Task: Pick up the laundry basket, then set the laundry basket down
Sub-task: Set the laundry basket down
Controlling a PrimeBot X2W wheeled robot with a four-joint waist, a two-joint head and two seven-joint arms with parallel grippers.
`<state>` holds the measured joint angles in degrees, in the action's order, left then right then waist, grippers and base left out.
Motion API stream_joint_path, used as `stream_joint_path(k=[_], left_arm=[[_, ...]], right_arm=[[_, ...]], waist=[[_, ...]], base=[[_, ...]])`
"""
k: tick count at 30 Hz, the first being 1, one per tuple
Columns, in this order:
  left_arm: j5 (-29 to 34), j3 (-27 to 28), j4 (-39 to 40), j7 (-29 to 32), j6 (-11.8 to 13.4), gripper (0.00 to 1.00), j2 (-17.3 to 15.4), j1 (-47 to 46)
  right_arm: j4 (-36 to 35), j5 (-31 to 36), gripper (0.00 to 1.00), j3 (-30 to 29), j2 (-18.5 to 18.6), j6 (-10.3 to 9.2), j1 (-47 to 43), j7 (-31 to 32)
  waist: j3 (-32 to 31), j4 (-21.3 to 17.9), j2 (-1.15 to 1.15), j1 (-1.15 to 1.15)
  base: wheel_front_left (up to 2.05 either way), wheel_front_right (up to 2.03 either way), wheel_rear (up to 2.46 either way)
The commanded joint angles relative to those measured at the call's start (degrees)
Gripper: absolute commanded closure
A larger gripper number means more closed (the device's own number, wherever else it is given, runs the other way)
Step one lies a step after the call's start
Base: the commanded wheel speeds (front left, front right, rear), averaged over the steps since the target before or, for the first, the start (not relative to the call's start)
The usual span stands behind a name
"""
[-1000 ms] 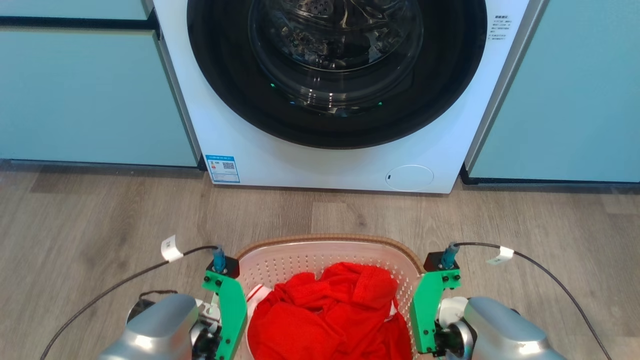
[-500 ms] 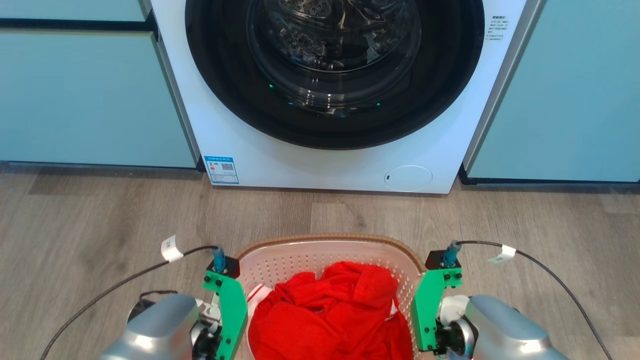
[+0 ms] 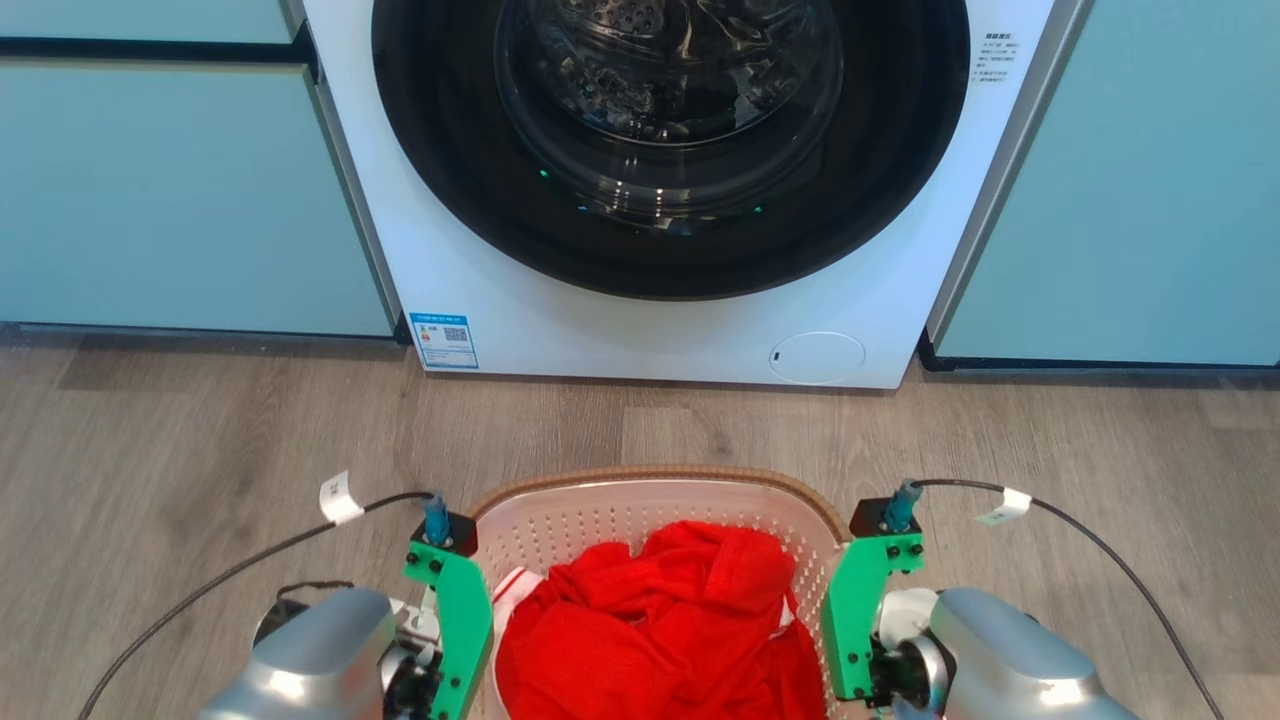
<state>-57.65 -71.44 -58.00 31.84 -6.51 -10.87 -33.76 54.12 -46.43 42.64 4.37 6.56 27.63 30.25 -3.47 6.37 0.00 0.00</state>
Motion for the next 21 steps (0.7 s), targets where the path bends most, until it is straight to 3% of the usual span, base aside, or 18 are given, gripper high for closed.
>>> stream_joint_path(k=[1, 10, 21], left_arm=[[0.43, -0.52, 0.97, 0.0, -0.98, 1.0, -0.08, -0.69], [0.76, -0.51, 0.47, -1.45, -0.59, 1.0, 0.64, -1.42], [2.62, 0.49, -1.53, -8.62, 0.77, 1.0, 3.36, -7.38]], right_arm=[[-4.16, 0.55, 1.0, -0.11, -1.49, 0.92, 3.02, -0.74], [-3.9, 1.94, 1.0, -0.93, -1.49, 0.92, 3.41, -1.87], [-2.22, 6.98, 1.0, -5.55, -1.49, 0.92, 9.43, -7.4]], waist=[[-0.01, -0.05, 0.0, 0.0], [2.73, -0.25, 0.0, 0.0], [18.25, -0.75, 0.0, 0.0]], base=[[0.0, 0.0, 0.0], [0.0, 0.0, 0.0], [0.0, 0.0, 0.0]])
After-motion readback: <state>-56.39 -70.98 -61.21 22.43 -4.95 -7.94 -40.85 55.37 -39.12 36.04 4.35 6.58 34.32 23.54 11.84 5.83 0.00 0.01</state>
